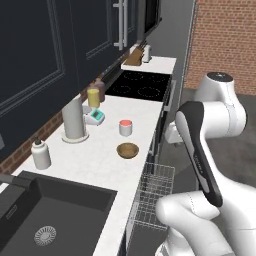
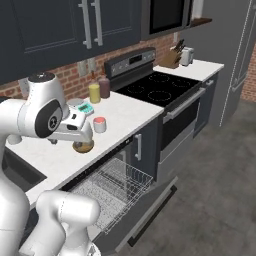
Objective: Pick up the cup and bowl from the counter, place them in the dishwasher, and close the dishwasher door.
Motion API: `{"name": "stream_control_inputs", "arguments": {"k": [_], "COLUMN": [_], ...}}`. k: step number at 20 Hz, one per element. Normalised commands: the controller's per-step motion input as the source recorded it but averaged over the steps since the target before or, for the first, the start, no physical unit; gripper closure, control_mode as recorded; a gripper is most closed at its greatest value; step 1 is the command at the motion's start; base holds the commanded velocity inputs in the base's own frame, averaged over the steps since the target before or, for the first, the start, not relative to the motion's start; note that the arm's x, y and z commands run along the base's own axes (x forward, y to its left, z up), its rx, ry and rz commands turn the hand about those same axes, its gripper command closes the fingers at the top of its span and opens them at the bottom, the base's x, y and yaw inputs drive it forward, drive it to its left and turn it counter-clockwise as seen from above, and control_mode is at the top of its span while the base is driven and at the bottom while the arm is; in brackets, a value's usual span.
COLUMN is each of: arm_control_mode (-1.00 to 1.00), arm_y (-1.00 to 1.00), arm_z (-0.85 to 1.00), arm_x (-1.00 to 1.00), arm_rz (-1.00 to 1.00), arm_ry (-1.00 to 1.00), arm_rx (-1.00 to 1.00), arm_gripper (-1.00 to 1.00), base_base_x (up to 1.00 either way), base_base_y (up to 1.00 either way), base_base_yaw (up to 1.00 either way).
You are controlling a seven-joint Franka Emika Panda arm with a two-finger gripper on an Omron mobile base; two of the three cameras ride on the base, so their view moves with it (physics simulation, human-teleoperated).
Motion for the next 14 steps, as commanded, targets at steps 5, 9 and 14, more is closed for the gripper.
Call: {"name": "stream_control_inputs", "arguments": {"k": [5,9,14], "arm_control_mode": [1.00,1.00,1.00], "arm_y": [0.00,0.00,0.00], "arm_z": [0.00,0.00,0.00], "arm_x": [0.00,0.00,0.00], "arm_rz": [0.00,0.00,0.00], "arm_ry": [0.00,0.00,0.00], "arm_rx": [0.00,0.00,0.00], "arm_gripper": [-1.00,-1.00,-1.00], "base_base_x": [0.69,0.47,0.57], "base_base_y": [0.00,0.00,0.00], "base_base_yaw": [-0.01,-0.23,-0.37]}}
